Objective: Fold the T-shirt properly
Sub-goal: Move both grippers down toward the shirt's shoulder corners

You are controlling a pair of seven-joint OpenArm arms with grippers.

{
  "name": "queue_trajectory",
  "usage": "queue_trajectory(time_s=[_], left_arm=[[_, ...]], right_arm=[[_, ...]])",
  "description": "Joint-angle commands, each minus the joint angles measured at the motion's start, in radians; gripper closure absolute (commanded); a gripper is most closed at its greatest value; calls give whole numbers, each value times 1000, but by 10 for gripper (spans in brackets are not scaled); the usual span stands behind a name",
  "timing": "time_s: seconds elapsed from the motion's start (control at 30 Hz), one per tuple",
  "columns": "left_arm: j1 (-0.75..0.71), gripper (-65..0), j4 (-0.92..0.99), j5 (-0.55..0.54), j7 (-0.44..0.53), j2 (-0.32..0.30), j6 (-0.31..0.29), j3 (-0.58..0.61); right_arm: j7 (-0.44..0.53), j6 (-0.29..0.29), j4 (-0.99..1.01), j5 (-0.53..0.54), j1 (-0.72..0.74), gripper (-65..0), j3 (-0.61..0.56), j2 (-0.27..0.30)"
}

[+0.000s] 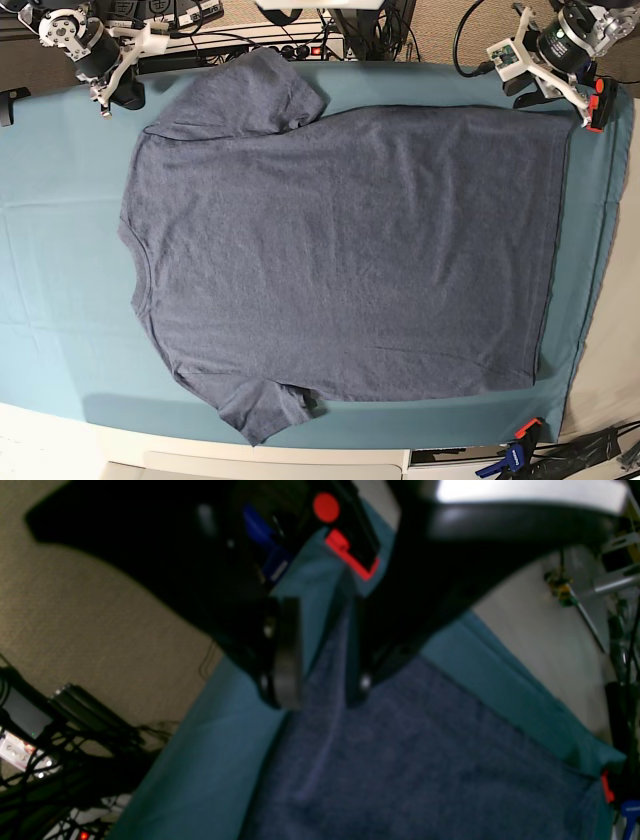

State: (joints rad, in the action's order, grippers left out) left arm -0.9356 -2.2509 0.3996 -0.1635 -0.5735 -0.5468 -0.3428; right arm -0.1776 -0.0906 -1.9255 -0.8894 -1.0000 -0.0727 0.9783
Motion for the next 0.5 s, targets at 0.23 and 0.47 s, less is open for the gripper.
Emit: queue_trajectory(time_s=[0.23, 0.47], left_arm=[[-8, -166, -14, -7, 7, -8, 52, -6], [-8, -166, -14, -10, 7, -8, 52, -6]], right_arm=[[32, 26, -12, 55, 6, -331, 6, 16], [-73, 96, -12, -22, 81, -331, -142, 13]])
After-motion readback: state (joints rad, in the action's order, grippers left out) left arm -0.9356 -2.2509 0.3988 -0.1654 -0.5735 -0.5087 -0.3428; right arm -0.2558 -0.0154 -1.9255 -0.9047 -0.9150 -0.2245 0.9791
